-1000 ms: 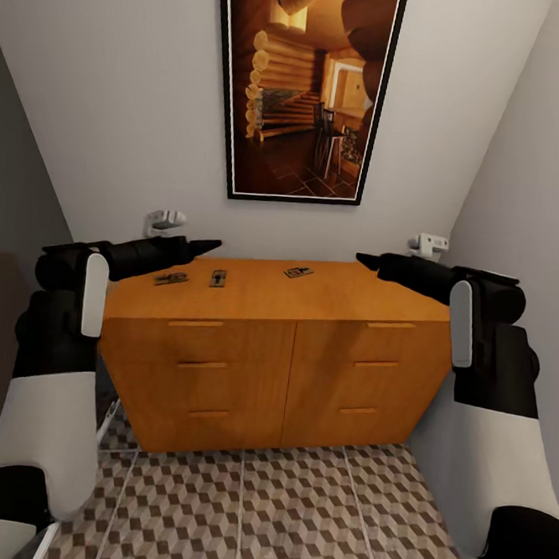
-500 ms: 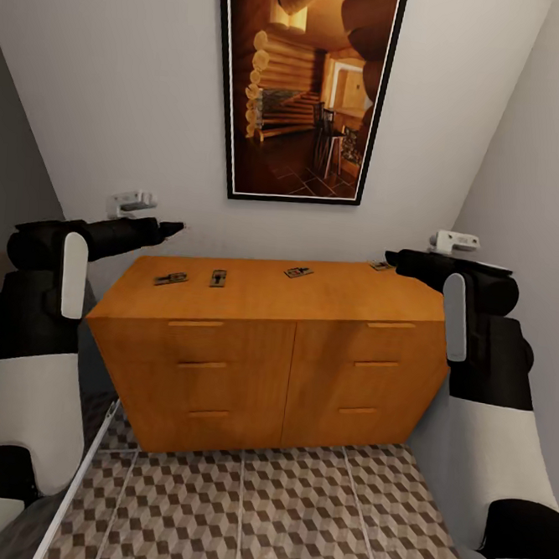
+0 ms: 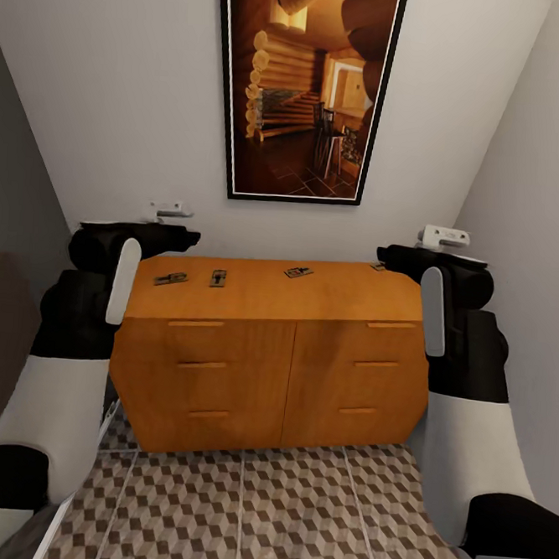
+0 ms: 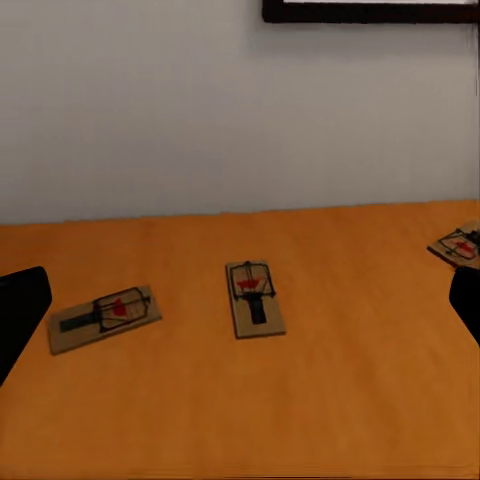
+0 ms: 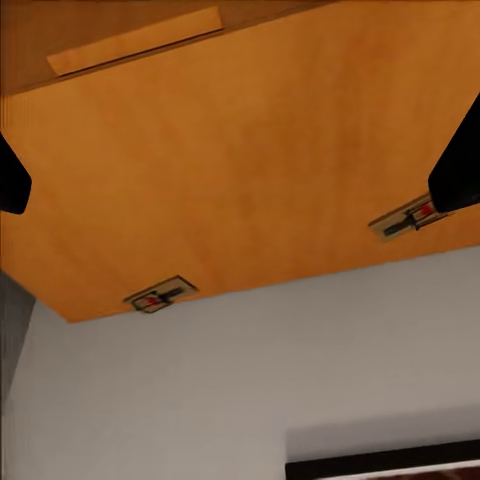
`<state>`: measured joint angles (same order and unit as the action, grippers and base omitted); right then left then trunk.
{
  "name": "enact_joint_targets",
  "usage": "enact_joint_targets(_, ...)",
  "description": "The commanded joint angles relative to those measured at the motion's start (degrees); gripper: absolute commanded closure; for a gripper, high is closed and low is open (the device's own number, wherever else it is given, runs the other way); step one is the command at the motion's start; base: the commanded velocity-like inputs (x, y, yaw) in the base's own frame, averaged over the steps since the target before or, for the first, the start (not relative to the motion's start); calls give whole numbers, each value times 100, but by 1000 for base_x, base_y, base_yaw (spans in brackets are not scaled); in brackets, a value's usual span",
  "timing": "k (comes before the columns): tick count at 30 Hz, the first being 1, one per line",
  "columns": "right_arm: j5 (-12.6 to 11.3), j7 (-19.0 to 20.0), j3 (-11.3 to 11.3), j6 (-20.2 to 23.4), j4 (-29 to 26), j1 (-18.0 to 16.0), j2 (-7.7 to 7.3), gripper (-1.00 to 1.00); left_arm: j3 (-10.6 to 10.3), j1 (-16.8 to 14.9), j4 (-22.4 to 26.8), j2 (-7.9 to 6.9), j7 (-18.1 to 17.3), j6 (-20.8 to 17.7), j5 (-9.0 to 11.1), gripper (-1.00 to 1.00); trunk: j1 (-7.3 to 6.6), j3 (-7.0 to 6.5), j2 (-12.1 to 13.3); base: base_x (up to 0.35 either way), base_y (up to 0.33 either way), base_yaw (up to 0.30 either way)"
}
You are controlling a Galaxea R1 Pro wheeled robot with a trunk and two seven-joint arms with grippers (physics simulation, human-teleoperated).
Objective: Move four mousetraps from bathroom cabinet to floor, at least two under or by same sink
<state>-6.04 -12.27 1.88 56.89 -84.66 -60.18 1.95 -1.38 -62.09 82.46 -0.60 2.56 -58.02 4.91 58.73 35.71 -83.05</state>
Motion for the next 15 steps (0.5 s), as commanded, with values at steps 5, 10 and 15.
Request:
enact_joint_targets(5,-87,-139,-25,30,0,-9,24,-100,-163,24,-1,44,127,-25,33,-100,0,6,-3,0,0,0)
enact_joint_targets(10,-107,-166,-40,47,1,-11,30,-100,-213,54,17,83,159,-25,41,-100,0,6,-3,-9,0,0)
enact_joint_targets(15,-121,-175,-45,58,9,-11,32,-100,-210,91,11,147,168,-25,51,-100,0,6,-3,-7,0,0)
